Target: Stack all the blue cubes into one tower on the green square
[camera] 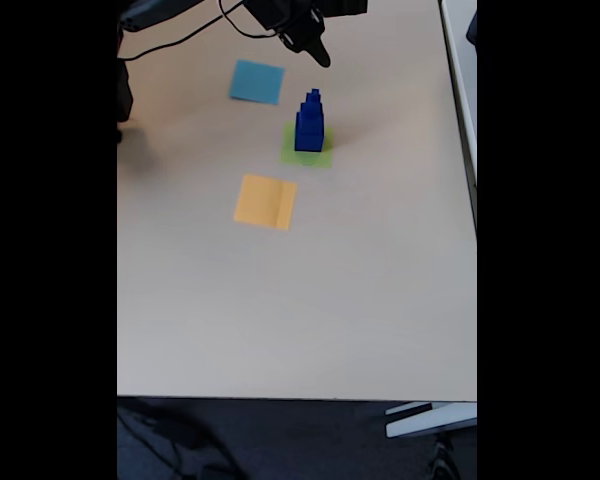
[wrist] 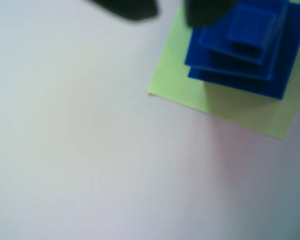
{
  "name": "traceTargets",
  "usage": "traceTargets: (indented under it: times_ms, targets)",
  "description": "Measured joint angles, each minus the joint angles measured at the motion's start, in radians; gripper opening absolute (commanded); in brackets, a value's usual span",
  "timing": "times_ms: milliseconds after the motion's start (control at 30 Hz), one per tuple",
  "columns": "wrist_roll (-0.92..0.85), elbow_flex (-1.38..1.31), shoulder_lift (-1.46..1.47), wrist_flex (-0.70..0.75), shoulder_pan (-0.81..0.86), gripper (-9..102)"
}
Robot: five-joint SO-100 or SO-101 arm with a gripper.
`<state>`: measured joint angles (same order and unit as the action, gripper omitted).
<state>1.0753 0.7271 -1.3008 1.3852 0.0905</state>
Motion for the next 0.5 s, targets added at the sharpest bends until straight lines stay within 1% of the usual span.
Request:
traceTargets:
  times_ms: [100,333,500]
  targets:
    - [0.014,0.0,0.0,-0.029,-0.028,1]
    - [0.074,0.0,0.028,-0.038,-0.074,1]
    - [0.164,0.0,0.08,-0.021,-0.087,0]
